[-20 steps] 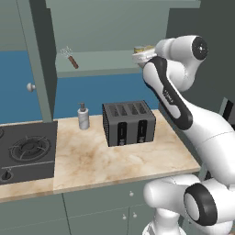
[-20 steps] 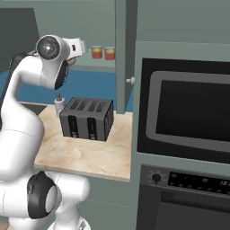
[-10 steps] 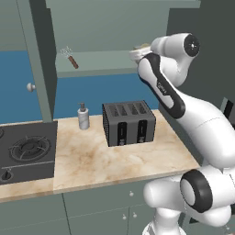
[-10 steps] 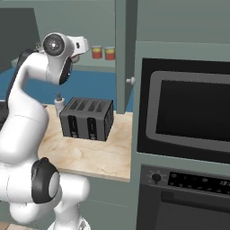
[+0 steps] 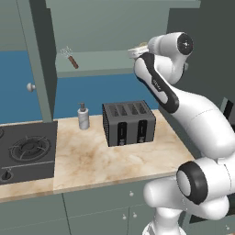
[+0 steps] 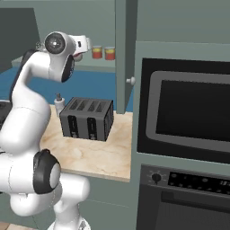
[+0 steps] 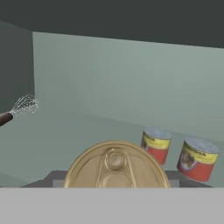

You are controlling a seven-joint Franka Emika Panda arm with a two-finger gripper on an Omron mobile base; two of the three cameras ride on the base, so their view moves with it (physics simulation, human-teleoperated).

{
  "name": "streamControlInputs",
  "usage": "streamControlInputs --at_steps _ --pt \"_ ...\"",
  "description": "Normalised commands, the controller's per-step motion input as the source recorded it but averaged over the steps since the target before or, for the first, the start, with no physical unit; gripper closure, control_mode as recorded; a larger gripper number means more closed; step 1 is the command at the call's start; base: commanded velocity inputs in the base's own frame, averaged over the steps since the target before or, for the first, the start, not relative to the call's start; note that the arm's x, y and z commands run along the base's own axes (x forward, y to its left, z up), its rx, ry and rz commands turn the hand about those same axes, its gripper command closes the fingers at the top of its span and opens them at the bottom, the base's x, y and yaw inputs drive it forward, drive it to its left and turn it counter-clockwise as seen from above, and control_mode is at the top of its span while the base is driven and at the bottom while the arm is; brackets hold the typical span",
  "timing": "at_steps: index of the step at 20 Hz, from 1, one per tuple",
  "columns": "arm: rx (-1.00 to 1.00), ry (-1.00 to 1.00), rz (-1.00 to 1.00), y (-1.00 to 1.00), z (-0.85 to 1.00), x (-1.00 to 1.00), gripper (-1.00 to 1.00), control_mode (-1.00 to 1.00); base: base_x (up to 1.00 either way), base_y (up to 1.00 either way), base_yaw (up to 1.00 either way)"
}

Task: Pick the cans from the counter and place them in their designated side in the cabinet.

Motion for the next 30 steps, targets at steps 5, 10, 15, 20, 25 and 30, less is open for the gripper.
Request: streamControlInputs --at_steps 5,10,15,20,25,30 --pt "0.00 0.01 -0.04 0.03 -0.02 0.20 1.00 -1.00 0.00 0.00 0.00" --pt "0.00 0.03 -0.01 0.17 0.00 0.23 1.00 -1.00 0.00 0.00 0.00" --pt "0.00 0.03 0.00 0.09 0.00 0.22 1.00 -1.00 0.00 0.00 0.00" --pt "0.00 0.02 0.00 0.00 -0.01 0.20 1.00 -1.00 0.00 0.00 0.00" --pt "0.00 0.01 0.00 0.00 -0.05 0.17 1.00 -1.00 0.00 0.00 0.00" --pt "0.00 0.00 0.00 0.00 -0.07 0.18 1.00 -1.00 0.00 0.00 0.00"
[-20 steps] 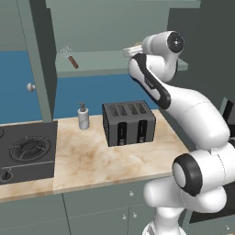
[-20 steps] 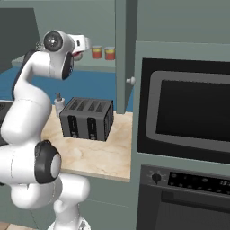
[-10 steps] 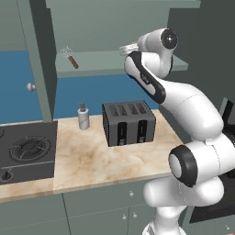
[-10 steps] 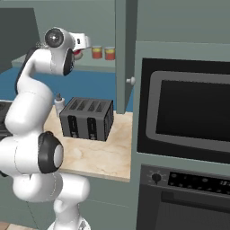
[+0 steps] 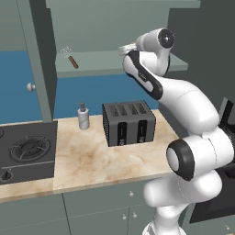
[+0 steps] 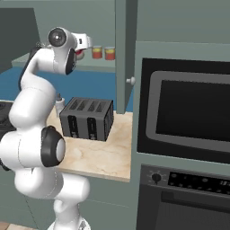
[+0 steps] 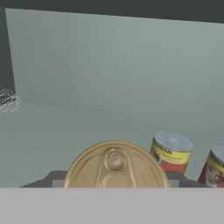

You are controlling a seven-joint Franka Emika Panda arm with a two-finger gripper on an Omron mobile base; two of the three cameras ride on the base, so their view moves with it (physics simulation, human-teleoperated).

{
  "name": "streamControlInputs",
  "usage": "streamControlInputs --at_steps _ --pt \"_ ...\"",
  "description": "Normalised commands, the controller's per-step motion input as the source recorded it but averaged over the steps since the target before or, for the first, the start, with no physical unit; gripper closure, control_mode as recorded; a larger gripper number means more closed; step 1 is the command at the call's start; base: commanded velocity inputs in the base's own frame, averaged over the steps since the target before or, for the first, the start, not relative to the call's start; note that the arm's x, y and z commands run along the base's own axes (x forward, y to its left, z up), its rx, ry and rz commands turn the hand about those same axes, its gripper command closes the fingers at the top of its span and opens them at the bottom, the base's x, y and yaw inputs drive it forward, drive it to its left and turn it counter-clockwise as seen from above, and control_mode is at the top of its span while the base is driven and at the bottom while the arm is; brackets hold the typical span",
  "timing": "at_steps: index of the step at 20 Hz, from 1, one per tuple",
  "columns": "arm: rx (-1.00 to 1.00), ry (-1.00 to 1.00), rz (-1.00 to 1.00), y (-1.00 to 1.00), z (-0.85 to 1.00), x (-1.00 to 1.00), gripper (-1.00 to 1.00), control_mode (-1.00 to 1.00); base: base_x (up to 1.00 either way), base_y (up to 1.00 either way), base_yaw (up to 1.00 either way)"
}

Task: Pick the cans from the counter and place them in their designated side in the cabinet.

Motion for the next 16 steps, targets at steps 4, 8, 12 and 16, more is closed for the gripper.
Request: streamControlInputs --at_steps 4,8,12,16 --pt "0.00 0.00 0.00 0.00 -0.05 0.20 1.00 -1.00 0.00 0.00 0.00" --pt "0.00 0.00 0.00 -0.02 -0.01 0.28 1.00 -1.00 0.00 0.00 0.00" --pt "0.00 0.00 0.00 -0.05 0.00 0.33 1.00 -1.00 0.00 0.00 0.00" --pt "0.00 0.00 0.00 -0.07 -0.02 0.30 1.00 -1.00 0.00 0.00 0.00"
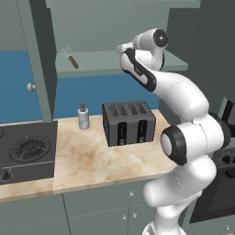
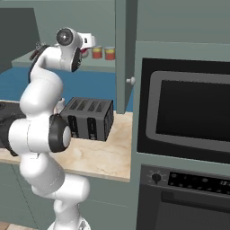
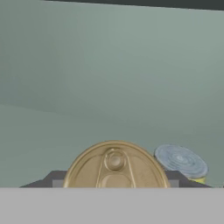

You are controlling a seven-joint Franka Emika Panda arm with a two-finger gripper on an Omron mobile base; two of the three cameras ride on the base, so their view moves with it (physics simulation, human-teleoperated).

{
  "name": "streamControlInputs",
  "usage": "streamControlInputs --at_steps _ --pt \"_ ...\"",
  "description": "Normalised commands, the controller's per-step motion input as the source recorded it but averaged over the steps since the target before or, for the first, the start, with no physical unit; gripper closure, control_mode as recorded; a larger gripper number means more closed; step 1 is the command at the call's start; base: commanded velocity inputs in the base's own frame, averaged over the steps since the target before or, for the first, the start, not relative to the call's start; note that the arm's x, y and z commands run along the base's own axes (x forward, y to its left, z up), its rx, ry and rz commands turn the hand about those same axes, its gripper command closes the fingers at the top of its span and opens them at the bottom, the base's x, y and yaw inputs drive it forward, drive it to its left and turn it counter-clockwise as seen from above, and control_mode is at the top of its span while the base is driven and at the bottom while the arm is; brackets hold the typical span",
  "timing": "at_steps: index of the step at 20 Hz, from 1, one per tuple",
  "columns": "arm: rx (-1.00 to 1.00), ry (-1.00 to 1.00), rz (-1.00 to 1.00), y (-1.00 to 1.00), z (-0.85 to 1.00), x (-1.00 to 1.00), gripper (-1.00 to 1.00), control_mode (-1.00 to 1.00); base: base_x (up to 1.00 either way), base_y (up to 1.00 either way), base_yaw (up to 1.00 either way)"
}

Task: Pick the cans from the counter and place them in their designated side in the cabinet.

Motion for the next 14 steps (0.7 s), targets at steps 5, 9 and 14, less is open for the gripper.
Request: streamControlInputs --at_steps 5,9,14 --pt "0.00 0.01 0.00 -0.03 -0.09 0.22 1.00 -1.00 0.00 0.00 0.00" --pt "0.00 0.03 0.00 0.00 -0.13 0.19 1.00 -1.00 0.00 0.00 0.00" --pt "0.00 0.01 0.00 -0.01 -0.06 0.18 1.00 -1.00 0.00 0.00 0.00"
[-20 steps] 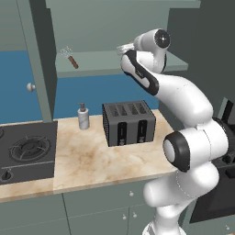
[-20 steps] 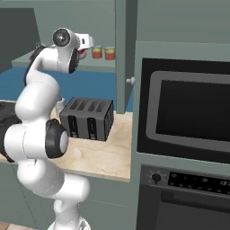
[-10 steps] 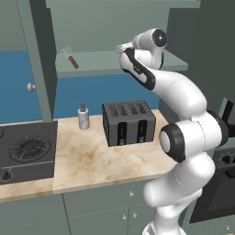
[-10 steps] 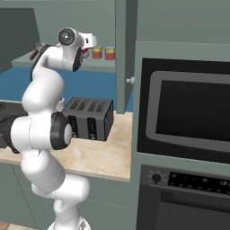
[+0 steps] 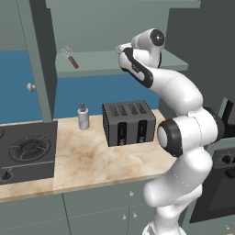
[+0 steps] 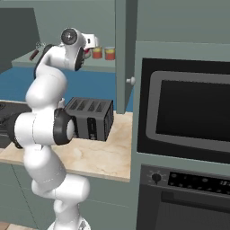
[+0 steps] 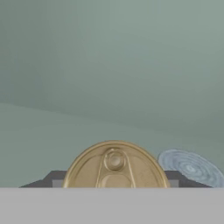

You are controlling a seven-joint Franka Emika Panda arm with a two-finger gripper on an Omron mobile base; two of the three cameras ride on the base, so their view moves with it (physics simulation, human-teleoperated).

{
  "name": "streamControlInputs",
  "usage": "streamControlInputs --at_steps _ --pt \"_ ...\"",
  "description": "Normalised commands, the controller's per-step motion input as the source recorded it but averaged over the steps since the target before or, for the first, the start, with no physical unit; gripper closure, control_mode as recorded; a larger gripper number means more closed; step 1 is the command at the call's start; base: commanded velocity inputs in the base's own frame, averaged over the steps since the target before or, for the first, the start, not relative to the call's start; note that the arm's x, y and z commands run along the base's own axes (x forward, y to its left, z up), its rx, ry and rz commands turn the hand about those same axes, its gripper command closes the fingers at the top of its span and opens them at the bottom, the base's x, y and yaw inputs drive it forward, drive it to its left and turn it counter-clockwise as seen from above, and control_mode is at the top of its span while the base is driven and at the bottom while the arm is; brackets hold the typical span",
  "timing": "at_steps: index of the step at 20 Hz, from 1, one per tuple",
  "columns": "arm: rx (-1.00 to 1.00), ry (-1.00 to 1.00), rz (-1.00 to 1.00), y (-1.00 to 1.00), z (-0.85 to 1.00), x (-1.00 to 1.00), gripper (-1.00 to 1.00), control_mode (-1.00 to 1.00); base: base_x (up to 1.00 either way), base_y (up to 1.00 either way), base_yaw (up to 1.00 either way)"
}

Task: Pick the cans from the counter and place them in their designated side in the cabinet.

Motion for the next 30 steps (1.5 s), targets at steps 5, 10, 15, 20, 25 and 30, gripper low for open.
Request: streamControlInputs --at_steps 5,10,15,20,25,30 --pt "0.00 0.00 0.00 0.00 -0.05 0.22 1.00 -1.00 0.00 0.00 0.00" --pt "0.00 0.01 0.00 0.00 -0.09 0.18 1.00 -1.00 0.00 0.00 0.00" --pt "0.00 0.02 0.00 0.00 -0.13 0.16 1.00 -1.00 0.00 0.00 0.00" --pt "0.00 0.03 0.00 0.00 -0.17 0.15 1.00 -1.00 0.00 0.00 0.00" --pt "0.00 0.02 0.00 0.00 -0.26 0.11 1.00 -1.00 0.00 0.00 0.00" --pt "0.00 0.02 0.00 0.00 -0.29 0.08 1.00 -1.00 0.00 0.00 0.00"
